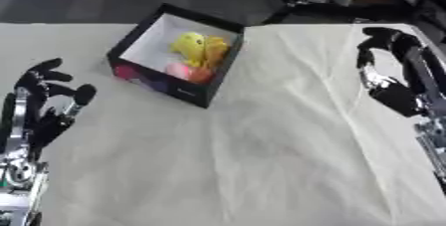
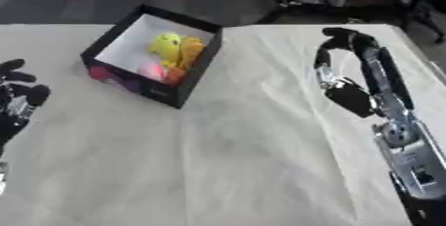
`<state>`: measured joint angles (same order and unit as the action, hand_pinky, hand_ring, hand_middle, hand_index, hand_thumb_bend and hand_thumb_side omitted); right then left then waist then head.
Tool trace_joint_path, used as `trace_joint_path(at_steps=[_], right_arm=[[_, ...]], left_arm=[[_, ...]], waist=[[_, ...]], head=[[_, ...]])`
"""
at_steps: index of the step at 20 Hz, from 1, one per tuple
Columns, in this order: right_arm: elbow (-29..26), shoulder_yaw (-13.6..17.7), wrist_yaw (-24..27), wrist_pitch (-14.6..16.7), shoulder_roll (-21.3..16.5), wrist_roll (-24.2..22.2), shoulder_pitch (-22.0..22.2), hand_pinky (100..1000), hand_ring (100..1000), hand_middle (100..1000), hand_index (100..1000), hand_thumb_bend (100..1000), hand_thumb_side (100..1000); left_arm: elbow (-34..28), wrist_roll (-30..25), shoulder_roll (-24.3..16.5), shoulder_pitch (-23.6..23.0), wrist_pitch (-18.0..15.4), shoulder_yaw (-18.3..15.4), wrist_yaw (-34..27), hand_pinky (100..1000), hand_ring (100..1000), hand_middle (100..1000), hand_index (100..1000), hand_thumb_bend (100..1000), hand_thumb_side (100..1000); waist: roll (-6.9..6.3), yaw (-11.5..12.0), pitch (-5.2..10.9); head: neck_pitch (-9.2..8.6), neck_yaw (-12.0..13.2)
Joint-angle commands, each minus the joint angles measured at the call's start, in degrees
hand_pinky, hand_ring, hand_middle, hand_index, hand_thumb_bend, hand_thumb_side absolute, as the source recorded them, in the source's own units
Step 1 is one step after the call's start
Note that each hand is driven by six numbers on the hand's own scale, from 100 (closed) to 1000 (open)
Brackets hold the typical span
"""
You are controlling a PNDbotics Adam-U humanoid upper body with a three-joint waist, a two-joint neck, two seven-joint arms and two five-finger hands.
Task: Pick up objects on the table and place them in the box.
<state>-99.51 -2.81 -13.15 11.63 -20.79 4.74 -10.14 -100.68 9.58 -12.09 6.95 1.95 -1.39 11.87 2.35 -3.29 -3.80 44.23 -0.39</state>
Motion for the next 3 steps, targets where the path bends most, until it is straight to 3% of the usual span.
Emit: trace_joint_path(at_steps=[1,3], right_arm=[[-3.75,2.79,3.16,-1.23,2.33,-0.01,2.69,837,702,570,803,100,548],[-5.25,3.68,5.09,-1.46,4.01,-0.81,5.83,837,695,562,801,100,557]], left_arm=[[-0.64,0.42,-1.23,-0.01,-0.06,-0.27,-0.59,718,498,562,807,976,649],[-0.56,0.51,-1.16,-0.30,-0.08,-0.11,-0.73,718,497,561,806,972,653]], waist=[[0.08,-0.38,1.56],[0.07,-0.76,1.64]], head=[[-0.11,0.66],[-0.11,1.04]])
